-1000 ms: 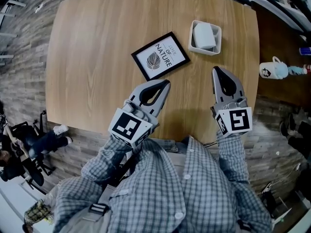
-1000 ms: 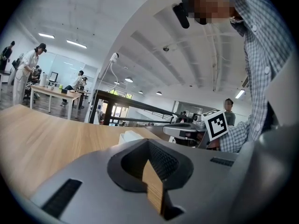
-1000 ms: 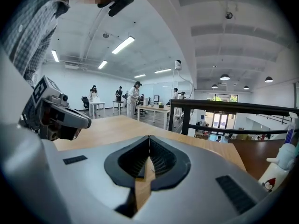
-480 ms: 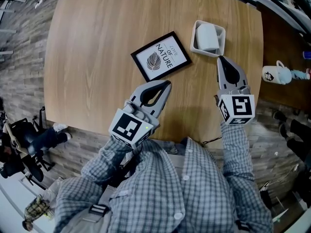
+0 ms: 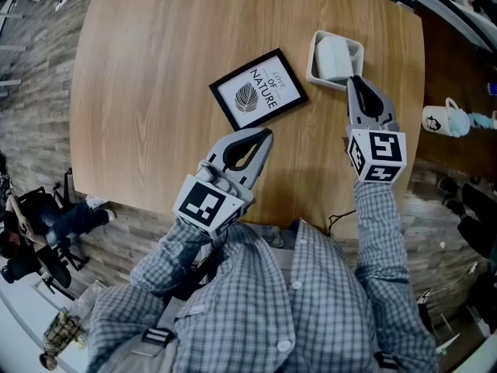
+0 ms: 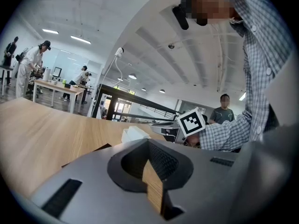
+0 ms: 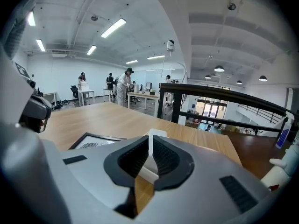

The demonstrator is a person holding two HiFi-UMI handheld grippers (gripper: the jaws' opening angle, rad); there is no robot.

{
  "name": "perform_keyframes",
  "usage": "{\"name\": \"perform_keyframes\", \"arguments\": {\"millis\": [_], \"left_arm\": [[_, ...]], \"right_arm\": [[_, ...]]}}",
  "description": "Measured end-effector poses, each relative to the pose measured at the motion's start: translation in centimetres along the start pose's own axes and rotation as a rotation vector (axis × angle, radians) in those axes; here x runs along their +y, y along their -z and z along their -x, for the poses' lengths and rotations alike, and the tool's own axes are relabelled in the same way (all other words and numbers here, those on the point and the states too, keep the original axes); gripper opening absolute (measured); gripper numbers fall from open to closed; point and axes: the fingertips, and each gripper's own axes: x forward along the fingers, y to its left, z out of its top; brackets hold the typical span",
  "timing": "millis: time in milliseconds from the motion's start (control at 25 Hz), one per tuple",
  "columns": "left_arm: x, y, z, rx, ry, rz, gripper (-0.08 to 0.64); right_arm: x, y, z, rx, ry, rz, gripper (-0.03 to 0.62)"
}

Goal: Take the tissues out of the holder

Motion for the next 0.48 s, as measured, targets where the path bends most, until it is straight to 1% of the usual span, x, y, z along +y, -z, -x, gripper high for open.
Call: {"name": "perform_keyframes", "arguments": {"millis": [120, 160, 240, 320, 480], "left_arm": [[0.0, 0.1, -0.1, 0.001, -0.001, 0.003, -0.001], [0.0, 0.2, -0.1, 0.002, -0.001, 0.004, 0.000], [0.0, 0.2, 0.0, 0.007, -0.002, 0.012, -0.002], [-0.2, 0.3, 0.0, 0.014, 0.000, 0.024, -0.001], [0.0, 0.5, -0.2, 0.013, -0.002, 0.012, -0.001]], "right_arm": [[-0.3, 0.3, -0.7, 0.020, 0.012, -0.004, 0.018], [-0.3, 0.4, -0.9, 0.029, 0.014, -0.007, 0.031], [-0.4, 0.6, -1.3, 0.048, 0.018, -0.012, 0.086], [-0.5, 0.8, -1.6, 0.062, 0.024, -0.012, 0.111], [-0.6, 1.1, -2.4, 0.067, 0.017, -0.014, 0.146]]}}
